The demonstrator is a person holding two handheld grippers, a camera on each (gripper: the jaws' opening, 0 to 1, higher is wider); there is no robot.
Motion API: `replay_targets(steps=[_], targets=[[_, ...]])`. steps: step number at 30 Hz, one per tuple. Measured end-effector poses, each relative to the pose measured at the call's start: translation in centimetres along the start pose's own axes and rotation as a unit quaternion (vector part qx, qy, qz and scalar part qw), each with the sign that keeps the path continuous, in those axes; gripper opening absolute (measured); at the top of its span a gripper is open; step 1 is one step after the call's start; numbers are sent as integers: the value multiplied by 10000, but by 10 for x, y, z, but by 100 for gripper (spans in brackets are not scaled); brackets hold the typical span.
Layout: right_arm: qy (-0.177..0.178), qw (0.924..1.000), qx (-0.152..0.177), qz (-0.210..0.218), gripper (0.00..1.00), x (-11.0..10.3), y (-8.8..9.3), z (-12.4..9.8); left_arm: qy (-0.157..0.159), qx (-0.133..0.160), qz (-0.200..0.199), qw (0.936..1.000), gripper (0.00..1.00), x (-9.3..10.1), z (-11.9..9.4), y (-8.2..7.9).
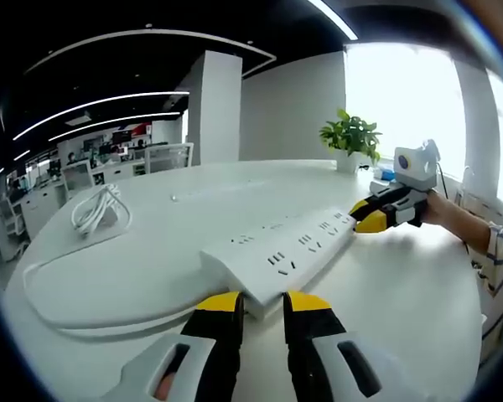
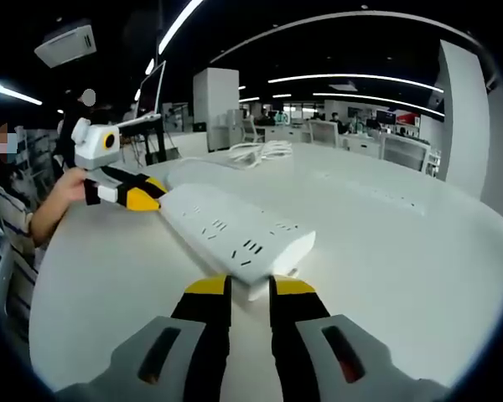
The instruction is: Straighten the power strip on the desk, plug the charger into it
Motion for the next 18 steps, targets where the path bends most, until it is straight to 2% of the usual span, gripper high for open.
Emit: replay_targets(steps=[18], targets=[[16,10000,-22,23,17,-6,4,-9,50,-30,39,10000,18,10,-4,5]])
Point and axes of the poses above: the point that each gripper's makers call its tool centre point, and the gripper's own axes: z roughly forward along the fingers, x roughly to its right, y roughly out of its underside, the point moved 5 cm from there along -z, roughly backward along the fingers, and after that the axes turned 6 degrees about -z, right-handed, at the moved point
